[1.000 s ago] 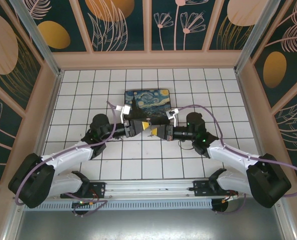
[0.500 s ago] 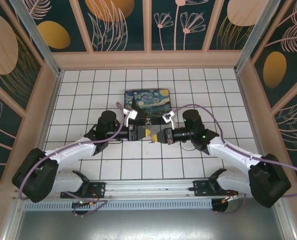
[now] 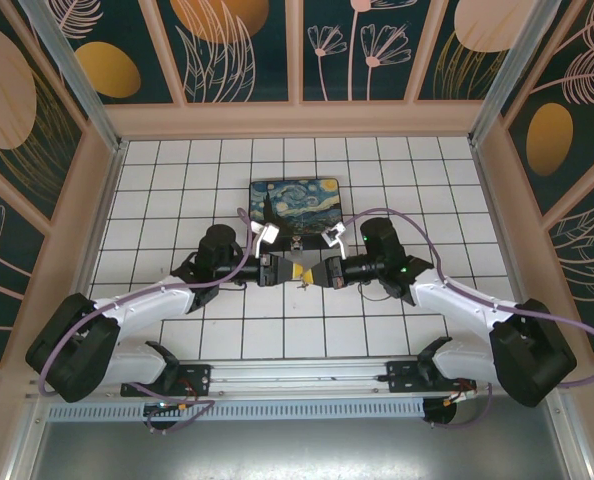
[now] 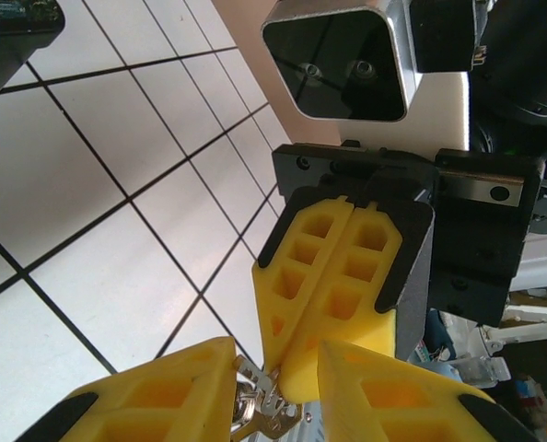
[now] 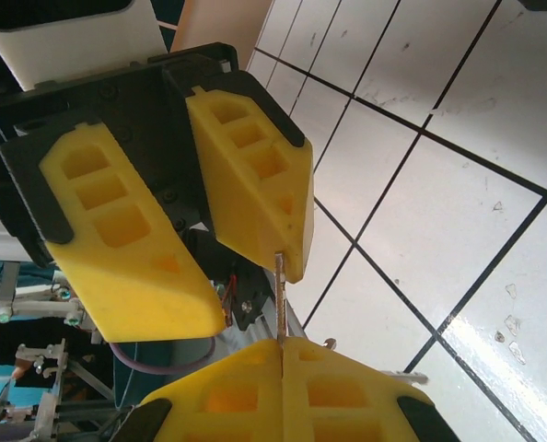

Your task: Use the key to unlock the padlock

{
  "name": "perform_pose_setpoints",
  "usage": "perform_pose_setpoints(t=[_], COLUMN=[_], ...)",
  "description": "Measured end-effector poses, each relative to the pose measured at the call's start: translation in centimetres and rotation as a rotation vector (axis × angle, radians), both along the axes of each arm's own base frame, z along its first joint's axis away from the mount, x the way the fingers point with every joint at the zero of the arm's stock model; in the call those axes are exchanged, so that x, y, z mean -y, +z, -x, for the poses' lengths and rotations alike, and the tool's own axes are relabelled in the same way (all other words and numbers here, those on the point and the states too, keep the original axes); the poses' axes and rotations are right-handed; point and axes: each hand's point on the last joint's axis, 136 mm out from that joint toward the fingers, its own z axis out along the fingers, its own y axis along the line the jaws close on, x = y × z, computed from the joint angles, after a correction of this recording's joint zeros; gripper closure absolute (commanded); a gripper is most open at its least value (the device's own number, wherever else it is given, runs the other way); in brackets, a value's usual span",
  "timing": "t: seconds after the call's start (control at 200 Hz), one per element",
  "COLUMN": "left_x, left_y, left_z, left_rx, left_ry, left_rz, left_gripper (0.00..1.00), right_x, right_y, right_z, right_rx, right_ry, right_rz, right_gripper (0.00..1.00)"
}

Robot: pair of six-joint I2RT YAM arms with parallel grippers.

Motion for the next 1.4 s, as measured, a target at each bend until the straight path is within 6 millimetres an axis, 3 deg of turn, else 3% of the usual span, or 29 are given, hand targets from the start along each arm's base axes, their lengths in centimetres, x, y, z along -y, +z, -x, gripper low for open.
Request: perform_pose_setpoints(t=[0.555,0.816,1.146,1.401], left_x=[0.0,-0.1,-0.2,-0.6], left_y=[-0.1,0.8,3.3,3.7], left_z=[0.0,-0.5,-1.9,-2.1], left_rx=[-0.008,-0.013,-0.025,-0.058], left_ry=[0.002,0.046,0.142,0.177], left_rz=[0.000,0.059,0.176,0.237], left_gripper=[1.00,1.00,1.00,1.00], right_x=[-0.1,0.2,1.1,1.6], right_y=[0.2,0.6,1.2,3.7], right_z=[0.2,-0.5,-1.5,-3.0], right_rx=[-0.007,-0.012,-0.001,0.070], right_ry=[0.022,0.008,-0.102,-0.220], right_rz=[-0.010,-0.066,-0.197,-0.309], right_gripper=[0.98,0.69,0.61,0.59])
